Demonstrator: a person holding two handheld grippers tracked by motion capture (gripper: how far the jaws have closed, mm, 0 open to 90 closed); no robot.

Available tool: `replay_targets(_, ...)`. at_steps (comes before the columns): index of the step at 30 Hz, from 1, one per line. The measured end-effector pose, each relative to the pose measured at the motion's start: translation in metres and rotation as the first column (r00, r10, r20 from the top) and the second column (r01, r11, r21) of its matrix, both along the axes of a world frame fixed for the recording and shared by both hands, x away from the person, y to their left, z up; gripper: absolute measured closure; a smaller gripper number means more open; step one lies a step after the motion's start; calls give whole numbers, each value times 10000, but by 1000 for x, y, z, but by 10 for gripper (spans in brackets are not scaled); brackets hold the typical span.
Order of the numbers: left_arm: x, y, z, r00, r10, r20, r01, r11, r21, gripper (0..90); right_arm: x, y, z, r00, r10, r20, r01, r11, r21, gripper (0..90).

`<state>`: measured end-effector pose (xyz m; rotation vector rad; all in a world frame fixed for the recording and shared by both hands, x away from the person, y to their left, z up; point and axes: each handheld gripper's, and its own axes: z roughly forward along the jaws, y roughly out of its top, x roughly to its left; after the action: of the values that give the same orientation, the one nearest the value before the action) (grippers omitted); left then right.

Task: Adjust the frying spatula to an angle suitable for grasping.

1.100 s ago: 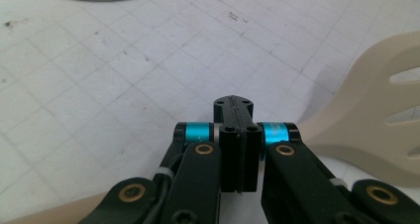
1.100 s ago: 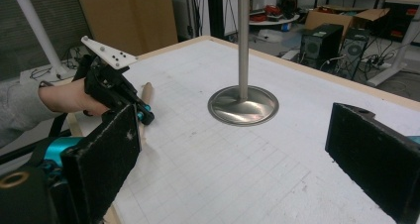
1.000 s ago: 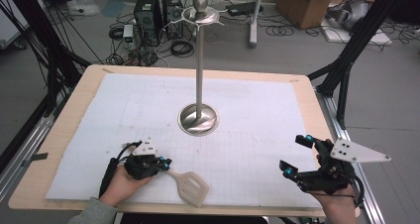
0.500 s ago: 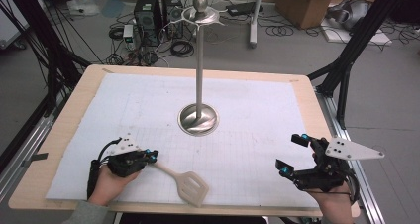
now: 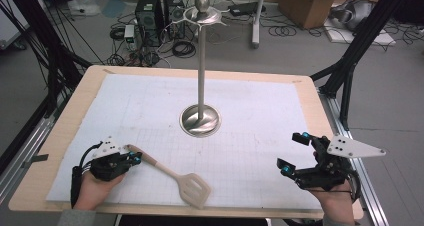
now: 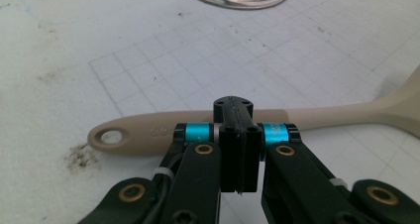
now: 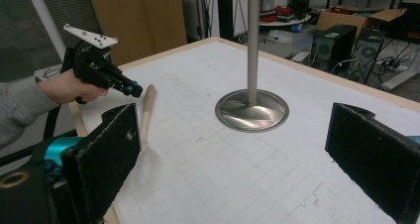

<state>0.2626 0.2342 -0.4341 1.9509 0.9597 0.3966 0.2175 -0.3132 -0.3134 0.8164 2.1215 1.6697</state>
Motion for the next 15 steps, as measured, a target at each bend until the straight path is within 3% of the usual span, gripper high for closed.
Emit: replay_targets(15,4,3,-11,9971,228,-723,-201,9991,379,897,4,-1,-2,10000,0,-47,0,10000,23,61)
